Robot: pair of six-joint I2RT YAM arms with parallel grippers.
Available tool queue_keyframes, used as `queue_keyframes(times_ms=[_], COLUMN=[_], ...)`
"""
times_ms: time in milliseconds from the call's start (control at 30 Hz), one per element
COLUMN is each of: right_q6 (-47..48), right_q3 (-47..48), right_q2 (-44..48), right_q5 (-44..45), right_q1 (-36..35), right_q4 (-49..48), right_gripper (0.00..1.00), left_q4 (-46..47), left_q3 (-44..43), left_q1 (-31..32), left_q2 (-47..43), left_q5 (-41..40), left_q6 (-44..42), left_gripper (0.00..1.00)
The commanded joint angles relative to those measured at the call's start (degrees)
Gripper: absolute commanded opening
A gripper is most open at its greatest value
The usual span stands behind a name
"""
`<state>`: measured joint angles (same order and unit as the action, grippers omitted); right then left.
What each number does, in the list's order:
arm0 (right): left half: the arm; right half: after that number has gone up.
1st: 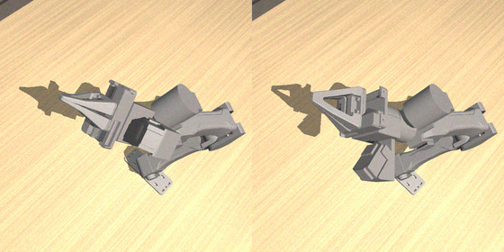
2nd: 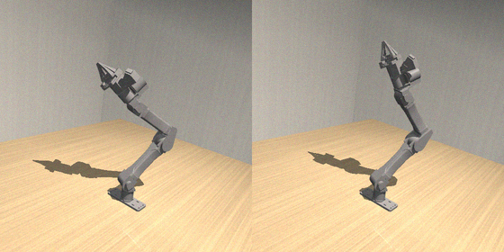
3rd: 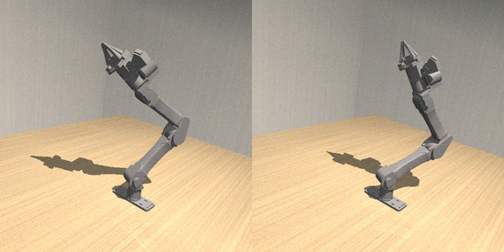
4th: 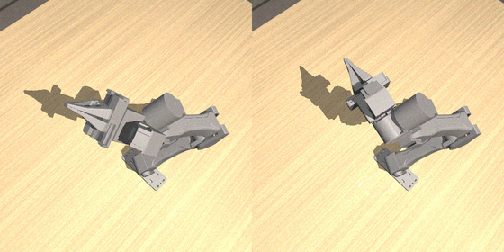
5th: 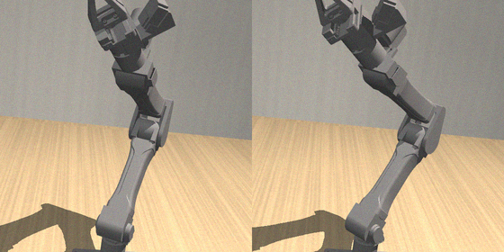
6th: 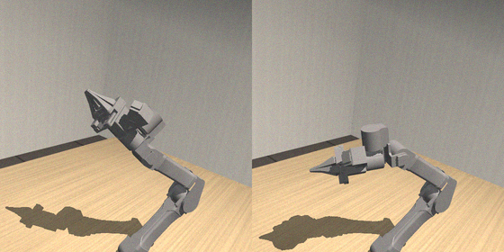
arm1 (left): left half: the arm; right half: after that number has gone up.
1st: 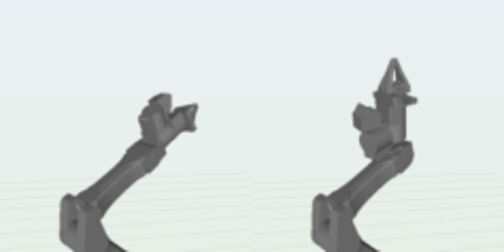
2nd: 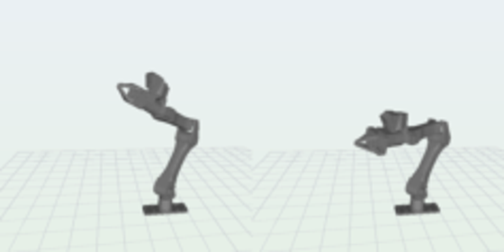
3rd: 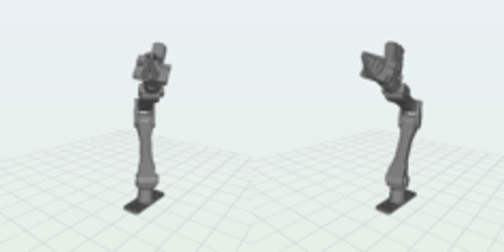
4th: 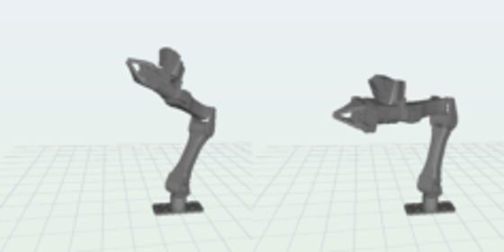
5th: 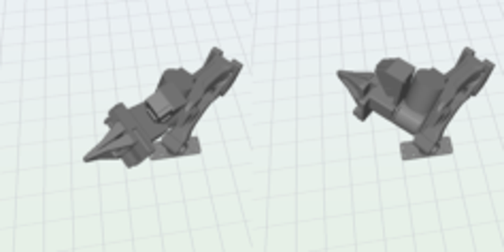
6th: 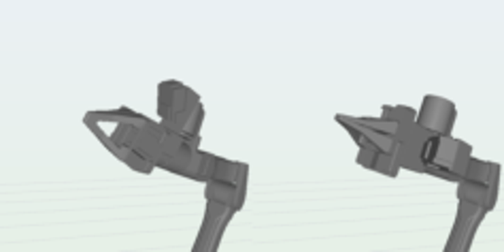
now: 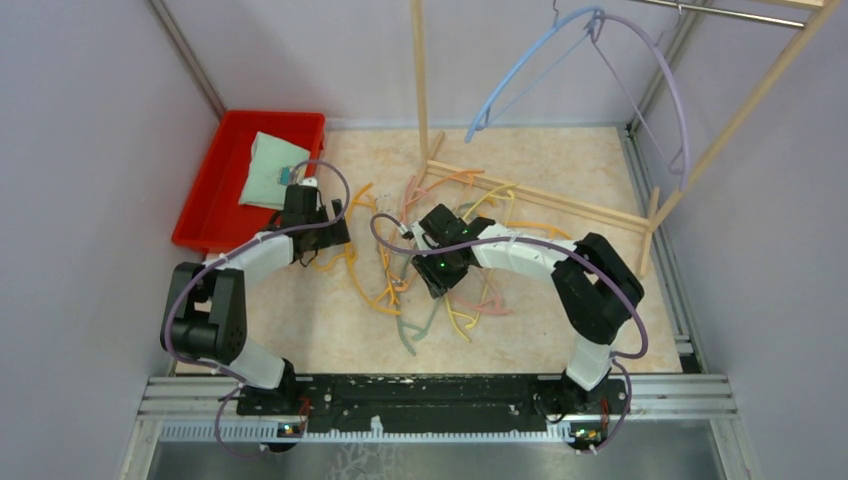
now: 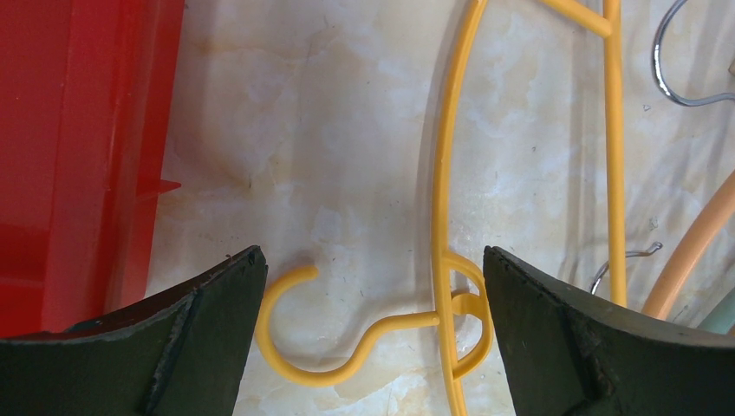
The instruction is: Organize the hangers
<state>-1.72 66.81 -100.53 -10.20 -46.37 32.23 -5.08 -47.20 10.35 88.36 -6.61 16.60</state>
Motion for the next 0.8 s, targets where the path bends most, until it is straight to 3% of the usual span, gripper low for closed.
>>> queue_keyframes(times_ms=[0, 167, 467, 567, 667, 767], right_q6=[0.5, -0.5, -2.5, -4.8, -8.0, -9.5], right_q3=[0.5, -1.1, -4.2, -4.0, -3.8, -4.4], right_q2=[-2.0, -1.9, -3.7, -5.6, -6.9, -7.4], right_q5=[-0.5, 3.4, 13.3, 19.1, 23.6, 25.8], right_q1=[-0.1, -0.2, -2.2, -3.5, -3.7, -3.7], right_q4=[-3.2, -3.9, -5.9, -6.0, -5.6, -5.7], right_gripper=[0.41, 0.38, 0.42, 0.30, 0.00, 0.00], left_q4=[1.2, 1.3, 2.2, 2.6, 2.7, 2.6], left_q3=[0.4, 0.5, 2.5, 3.1, 3.3, 3.5], left_q1=[-0.4, -0.3, -0.3, -0.3, -0.4, -0.3], left_q2=[0.7, 1.0, 1.5, 1.6, 1.1, 0.6], left_q5=[-0.7, -0.7, -0.3, -0.2, -0.4, -0.9], left_q6=[-0.8, -0.6, 0.0, 0.2, -0.1, -0.6], left_gripper=[1.00, 1.00, 1.00, 1.00, 1.00, 1.00])
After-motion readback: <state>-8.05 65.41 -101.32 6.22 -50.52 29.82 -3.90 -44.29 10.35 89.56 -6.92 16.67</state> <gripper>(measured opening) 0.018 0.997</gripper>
